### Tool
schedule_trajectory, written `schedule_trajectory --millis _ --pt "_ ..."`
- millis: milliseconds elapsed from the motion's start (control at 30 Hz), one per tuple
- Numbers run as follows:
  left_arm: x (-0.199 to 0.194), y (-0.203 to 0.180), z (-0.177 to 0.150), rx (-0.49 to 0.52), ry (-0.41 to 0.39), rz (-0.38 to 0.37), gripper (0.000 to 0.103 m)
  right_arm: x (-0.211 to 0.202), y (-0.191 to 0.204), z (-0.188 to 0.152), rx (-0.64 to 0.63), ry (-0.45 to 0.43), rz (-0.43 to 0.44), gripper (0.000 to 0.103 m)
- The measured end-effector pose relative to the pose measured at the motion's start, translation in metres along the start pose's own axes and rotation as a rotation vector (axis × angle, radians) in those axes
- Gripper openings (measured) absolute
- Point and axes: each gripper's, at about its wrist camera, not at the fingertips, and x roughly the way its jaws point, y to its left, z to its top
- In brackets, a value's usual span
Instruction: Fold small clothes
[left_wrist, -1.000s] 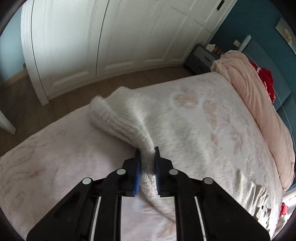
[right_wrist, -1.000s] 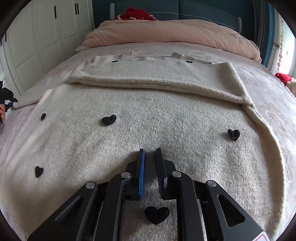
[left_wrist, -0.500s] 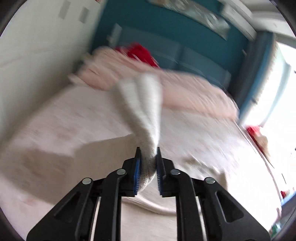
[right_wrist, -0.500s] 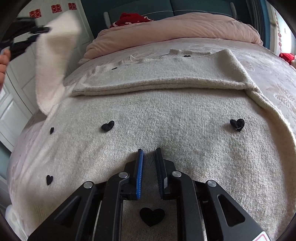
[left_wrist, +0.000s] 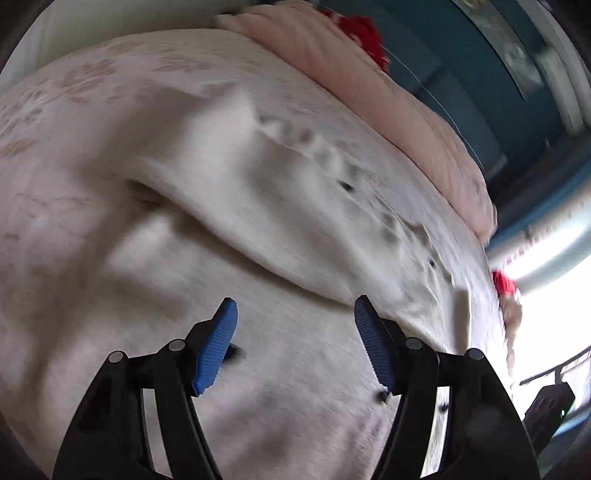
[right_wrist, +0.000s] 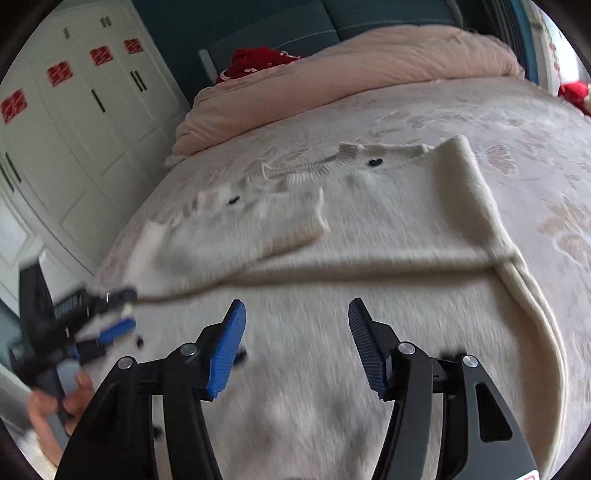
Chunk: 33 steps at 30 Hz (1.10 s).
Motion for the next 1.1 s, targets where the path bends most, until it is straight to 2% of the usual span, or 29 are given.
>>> schedule_trajectory --millis 67,133,267,333,400,433,500,600,667,733,833,867,933,967,1000,1067,1100 --pt "-0.001 0.020 0.013 -0.067 0.002 -0.005 0.064 0.021 -0.002 0.027 0.033 0.024 0.004 0.057" --pt "-0.002 0.040 0.025 -0.130 0.005 -0.041 0.064 0.044 -0.004 0.044 0.062 0.062 -0.007 0.058" --pt "0.002 0.051 0.034 -0.175 0.013 -0.063 0.064 0.093 -0.008 0.055 0.171 0.180 0.002 0.058" --pt "0.003 0.058 0.033 -0.191 0.019 -0.068 0.064 0.102 -0.004 0.054 0.189 0.175 -0.022 0.056" --pt "0.005 0.059 0.029 -0.195 0.023 -0.075 0.064 0.108 0.007 0.057 0.164 0.166 -0.041 0.014" --pt "0.005 0.059 0.028 -0.189 0.022 -0.074 0.064 0.111 0.011 0.060 0.168 0.178 -0.031 0.009" --pt "0.010 0.058 0.030 -0.171 0.020 -0.065 0.064 0.106 0.026 0.074 0.152 0.139 -0.018 0.008" --pt "0.010 0.053 0.031 -0.165 0.020 -0.060 0.064 0.065 0.071 0.121 0.043 0.012 0.089 0.007" --pt "0.008 0.052 0.034 -0.202 0.013 -0.100 0.064 0.024 0.098 0.151 -0.026 -0.100 0.154 0.007" --pt "0.011 0.045 0.044 -0.250 0.018 -0.177 0.064 -0.009 0.109 0.173 -0.056 -0.179 0.196 0.007" --pt "0.032 0.039 0.056 -0.345 0.076 -0.257 0.064 -0.031 0.109 0.202 -0.063 -0.220 0.206 0.007" --pt "0.046 0.041 0.059 -0.416 0.118 -0.273 0.062 -0.033 0.107 0.208 -0.071 -0.218 0.189 0.007" --pt "0.060 0.045 0.062 -0.521 0.128 -0.285 0.050 -0.030 0.107 0.217 -0.089 -0.208 0.160 0.007" --pt "0.061 0.044 0.064 -0.527 0.114 -0.268 0.036 -0.030 0.105 0.220 -0.102 -0.206 0.140 0.007" --pt "0.059 0.043 0.067 -0.527 0.093 -0.250 0.028 -0.034 0.100 0.223 -0.119 -0.207 0.123 0.007" --pt "0.050 0.038 0.073 -0.501 0.039 -0.216 0.016 -0.043 0.089 0.225 -0.131 -0.225 0.106 0.007" --pt "0.043 0.035 0.075 -0.476 0.011 -0.199 0.015 -0.050 0.077 0.221 -0.130 -0.240 0.093 0.007"
